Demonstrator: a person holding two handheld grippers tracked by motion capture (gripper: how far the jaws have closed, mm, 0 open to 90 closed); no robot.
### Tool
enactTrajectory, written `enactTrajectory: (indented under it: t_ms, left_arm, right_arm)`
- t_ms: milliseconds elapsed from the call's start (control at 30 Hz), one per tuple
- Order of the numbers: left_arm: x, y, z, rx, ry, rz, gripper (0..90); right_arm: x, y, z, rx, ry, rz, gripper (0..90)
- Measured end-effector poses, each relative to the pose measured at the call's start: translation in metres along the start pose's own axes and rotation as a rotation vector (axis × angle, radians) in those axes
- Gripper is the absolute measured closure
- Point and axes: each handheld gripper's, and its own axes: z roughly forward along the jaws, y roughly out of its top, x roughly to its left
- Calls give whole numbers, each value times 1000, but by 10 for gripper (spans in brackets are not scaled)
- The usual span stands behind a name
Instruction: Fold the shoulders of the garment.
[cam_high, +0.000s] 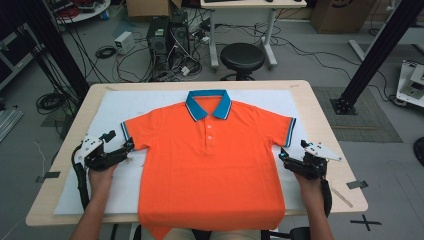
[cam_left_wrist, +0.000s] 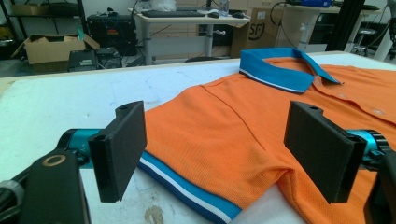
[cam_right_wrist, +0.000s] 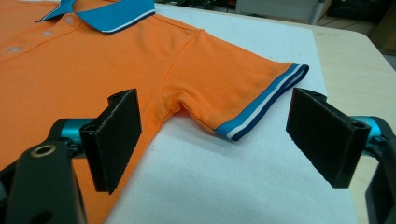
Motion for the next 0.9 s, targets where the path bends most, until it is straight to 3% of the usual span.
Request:
enactTrajectory:
  t_ms: [900]
  left_arm:
    - [0,1,1,16,8,0,213]
  right_arm:
    - [-3,1,1,22,-11,46,183]
